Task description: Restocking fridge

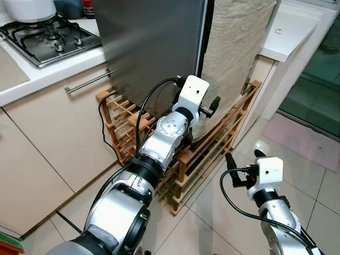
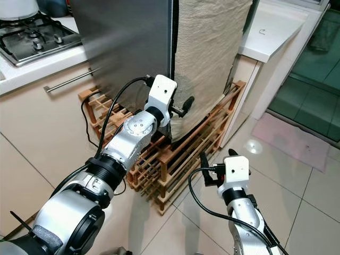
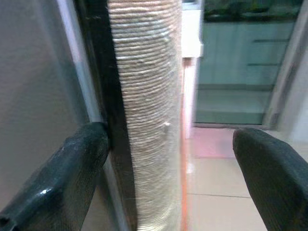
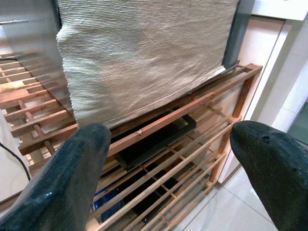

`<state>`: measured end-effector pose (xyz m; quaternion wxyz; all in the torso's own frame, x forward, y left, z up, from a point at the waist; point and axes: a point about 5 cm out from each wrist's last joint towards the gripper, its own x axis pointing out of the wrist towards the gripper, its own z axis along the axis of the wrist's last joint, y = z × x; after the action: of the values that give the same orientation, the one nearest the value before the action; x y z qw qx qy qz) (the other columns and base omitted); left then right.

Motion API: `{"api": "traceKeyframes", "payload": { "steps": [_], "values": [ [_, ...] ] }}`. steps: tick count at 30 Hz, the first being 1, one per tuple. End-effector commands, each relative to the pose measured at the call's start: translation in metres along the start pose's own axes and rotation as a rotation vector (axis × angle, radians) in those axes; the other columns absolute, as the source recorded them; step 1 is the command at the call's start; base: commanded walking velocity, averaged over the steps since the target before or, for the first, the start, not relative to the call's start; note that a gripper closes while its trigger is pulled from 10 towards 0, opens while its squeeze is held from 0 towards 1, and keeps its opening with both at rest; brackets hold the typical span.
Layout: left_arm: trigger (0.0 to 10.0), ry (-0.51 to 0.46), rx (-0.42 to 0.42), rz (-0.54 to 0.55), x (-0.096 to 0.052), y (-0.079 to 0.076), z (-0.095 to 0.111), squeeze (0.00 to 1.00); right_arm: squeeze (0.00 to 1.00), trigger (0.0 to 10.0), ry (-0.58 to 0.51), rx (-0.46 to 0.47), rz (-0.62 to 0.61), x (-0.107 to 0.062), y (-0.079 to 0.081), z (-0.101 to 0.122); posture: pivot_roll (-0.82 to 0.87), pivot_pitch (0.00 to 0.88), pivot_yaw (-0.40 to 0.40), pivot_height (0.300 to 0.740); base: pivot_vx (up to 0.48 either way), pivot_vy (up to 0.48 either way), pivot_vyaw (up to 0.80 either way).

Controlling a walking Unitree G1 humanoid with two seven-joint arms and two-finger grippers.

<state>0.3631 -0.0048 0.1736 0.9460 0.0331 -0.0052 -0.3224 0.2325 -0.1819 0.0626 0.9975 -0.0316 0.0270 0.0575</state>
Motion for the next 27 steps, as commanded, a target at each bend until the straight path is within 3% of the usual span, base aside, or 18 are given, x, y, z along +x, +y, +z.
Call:
{"api": "traceKeyframes", "payload": {
  "steps": [1,2,3,11,16,27],
  "values": [
    [10.0,-0.100,-0.112,-0.216,0.017,-0.072,0.031,0.00,0.00,10.0,0.000,-0.008,-0.010,0.002,-0.005,0.001,0.02,0.022,0.007,0.732,0.000,0.000,0.00],
    [10.0,-0.137,-0.132,-0.369,0.014,-0.091,0.040,0.00,0.00,10.0,0.019,-0.014,-0.014,0.003,-0.008,-0.002,0.02,0.021,0.006,0.732,0.000,0.000,0.00],
    [10.0,-0.145,-0.156,-0.423,0.013,-0.097,0.043,0.00,0.00,10.0,0.028,-0.016,-0.017,0.003,-0.009,-0.004,0.02,0.021,0.008,0.732,0.000,0.000,0.00],
    [10.0,-0.230,-0.219,-0.605,0.006,-0.120,0.068,0.00,0.00,10.0,0.059,-0.026,-0.030,0.002,-0.016,-0.013,0.01,0.020,0.019,0.732,0.000,0.000,0.00],
    [10.0,-0.300,-0.291,-0.700,-0.003,-0.123,0.088,0.00,0.00,10.0,0.083,-0.023,-0.032,-0.003,-0.016,-0.022,0.01,0.020,0.019,0.732,0.000,0.000,0.00],
    [10.0,-0.345,-0.428,-0.790,-0.014,-0.119,0.109,0.00,0.00,10.0,0.103,-0.031,-0.028,-0.001,-0.018,-0.030,0.02,0.016,0.013,0.732,0.000,0.000,0.00]
  ]
}}
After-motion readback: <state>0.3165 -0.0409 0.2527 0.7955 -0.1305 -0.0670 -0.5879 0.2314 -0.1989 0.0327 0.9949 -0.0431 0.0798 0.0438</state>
